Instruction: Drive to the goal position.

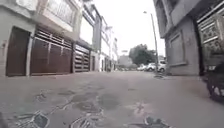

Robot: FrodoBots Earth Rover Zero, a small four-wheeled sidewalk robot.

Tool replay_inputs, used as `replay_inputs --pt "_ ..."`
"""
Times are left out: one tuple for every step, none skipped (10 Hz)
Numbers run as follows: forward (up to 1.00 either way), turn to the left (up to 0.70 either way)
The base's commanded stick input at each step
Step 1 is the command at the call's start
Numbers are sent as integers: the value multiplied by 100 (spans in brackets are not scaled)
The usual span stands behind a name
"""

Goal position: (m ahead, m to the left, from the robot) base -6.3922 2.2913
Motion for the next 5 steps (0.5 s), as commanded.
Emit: replay_inputs --pt "0 85" --pt "0 85" --pt "0 85" --pt "0 85" --pt "0 85"
